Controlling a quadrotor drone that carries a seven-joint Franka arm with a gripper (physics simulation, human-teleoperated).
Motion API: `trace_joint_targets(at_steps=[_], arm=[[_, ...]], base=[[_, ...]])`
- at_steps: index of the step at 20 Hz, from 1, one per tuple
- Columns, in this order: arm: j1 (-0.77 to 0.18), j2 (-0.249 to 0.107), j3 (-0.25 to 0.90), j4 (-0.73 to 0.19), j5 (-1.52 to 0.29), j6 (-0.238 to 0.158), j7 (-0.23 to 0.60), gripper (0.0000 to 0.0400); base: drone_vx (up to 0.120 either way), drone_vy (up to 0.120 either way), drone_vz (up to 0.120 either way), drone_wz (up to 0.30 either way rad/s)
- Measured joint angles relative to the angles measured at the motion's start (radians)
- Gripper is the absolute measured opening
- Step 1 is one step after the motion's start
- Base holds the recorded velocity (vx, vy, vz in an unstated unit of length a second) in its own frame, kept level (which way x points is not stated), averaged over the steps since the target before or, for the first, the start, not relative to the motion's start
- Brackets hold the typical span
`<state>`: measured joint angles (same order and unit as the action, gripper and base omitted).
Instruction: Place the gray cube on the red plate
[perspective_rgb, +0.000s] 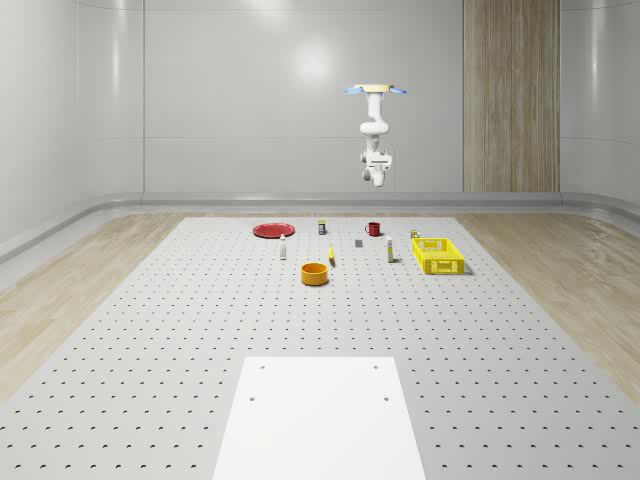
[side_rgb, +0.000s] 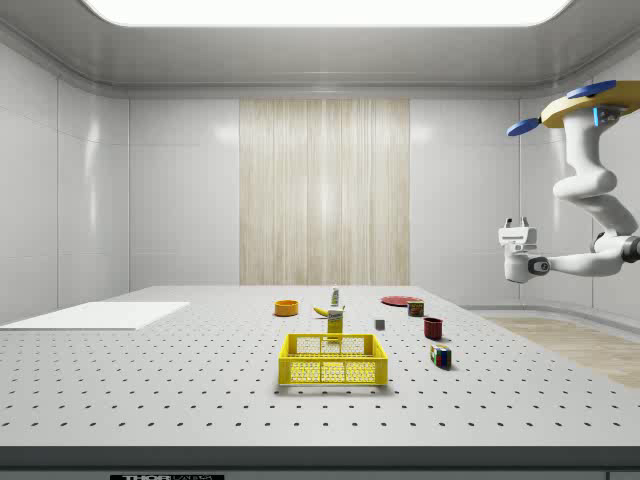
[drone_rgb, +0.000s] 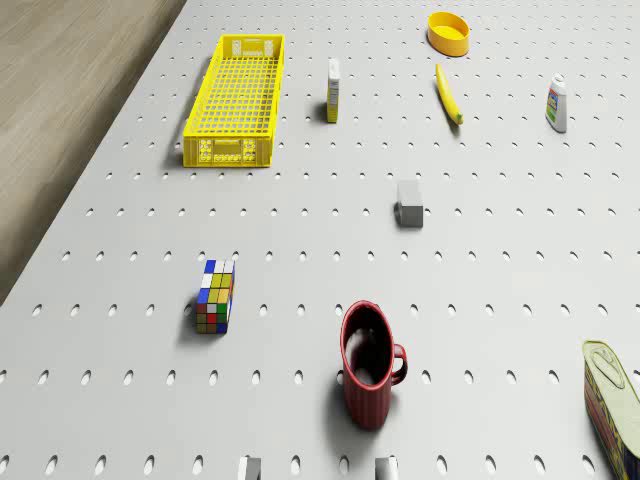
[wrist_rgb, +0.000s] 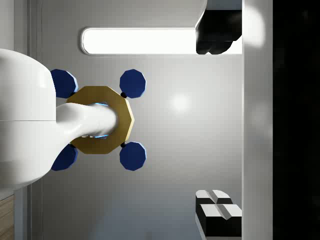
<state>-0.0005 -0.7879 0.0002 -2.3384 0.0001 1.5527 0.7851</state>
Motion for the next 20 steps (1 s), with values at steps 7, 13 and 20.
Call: trace_joint_targets(at_steps=[7,13,20], arm=[[-0.003,0.033,0.002,0.149,0.001,-0.111,-0.002,0.0400],[-0.005,0.069,0.003,0.248,0.002,-0.168,-0.002,0.0400],[-0.006,0.084,0.003,0.289,0.002,-0.189,-0.003,0.0400]], base=[[0.000,0.000,0.000,0.000],[0.000,0.000,0.000,0.000],[0.034,-0.057,0.000,0.000]])
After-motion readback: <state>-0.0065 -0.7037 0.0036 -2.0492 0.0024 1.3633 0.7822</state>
